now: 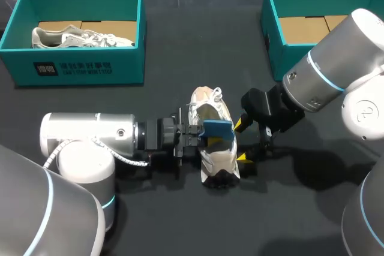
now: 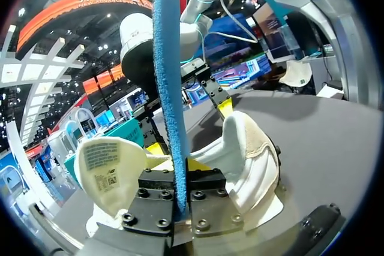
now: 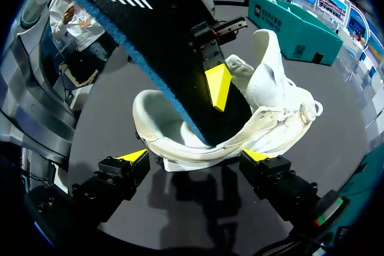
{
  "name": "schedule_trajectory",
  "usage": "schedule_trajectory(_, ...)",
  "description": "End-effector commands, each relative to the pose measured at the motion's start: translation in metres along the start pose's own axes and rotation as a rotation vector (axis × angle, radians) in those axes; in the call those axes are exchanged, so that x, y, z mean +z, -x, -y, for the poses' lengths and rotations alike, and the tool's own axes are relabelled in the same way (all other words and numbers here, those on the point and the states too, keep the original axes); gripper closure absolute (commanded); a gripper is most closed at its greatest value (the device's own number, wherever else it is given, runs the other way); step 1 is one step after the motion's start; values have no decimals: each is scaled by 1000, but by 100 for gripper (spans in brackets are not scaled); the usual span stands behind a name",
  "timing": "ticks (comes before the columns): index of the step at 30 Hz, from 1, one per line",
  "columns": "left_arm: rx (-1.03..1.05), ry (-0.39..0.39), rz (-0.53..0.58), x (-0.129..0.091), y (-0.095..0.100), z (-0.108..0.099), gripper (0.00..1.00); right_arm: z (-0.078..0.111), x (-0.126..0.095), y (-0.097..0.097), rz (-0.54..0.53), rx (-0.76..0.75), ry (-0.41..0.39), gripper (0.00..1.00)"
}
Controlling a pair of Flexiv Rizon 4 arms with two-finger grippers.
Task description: Take the shoe out of the shoebox, open the shoe tongue, remove and reinsert the insole, then place the shoe into the shoebox
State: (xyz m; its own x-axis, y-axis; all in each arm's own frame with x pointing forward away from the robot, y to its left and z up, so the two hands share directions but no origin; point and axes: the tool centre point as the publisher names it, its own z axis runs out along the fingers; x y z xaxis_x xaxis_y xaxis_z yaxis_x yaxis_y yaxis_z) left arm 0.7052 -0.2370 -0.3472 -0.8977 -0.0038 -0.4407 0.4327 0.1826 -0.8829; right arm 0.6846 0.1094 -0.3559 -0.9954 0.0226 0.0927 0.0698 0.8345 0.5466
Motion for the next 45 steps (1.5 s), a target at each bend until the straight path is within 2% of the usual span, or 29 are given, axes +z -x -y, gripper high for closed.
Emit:
schedule_trajectory(1,-10,34,21,6,1,-5,100,0,1,-1,3,1,-1,0)
schedule_trajectory(5,-26,59,29,5,3,-9,100,0,1,-1,3,1,-1,0)
schedule_trajectory(10,-36,53,22,4,3,-6,100,0,1,-1,3,1,-1,0)
schedule_trajectory(13,-39,46,18,3,2,-2,85,0,1,-1,3,1,-1,0)
schedule_trajectory(15,-40,41,15,3,2,1,80,0,1,-1,3,1,-1,0)
schedule_trajectory(27,-5,10,4,2,-6,27,69,0,1,-1,3,1,-1,0)
schedule_trajectory(38,72,-11,11,3,-17,50,77,0,1,-1,3,1,-1,0)
schedule_trajectory(40,100,0,22,3,-17,50,100,0,1,-1,3,1,-1,0)
schedule_trajectory(45,125,8,34,7,-15,41,100,0,1,-1,3,1,-1,0)
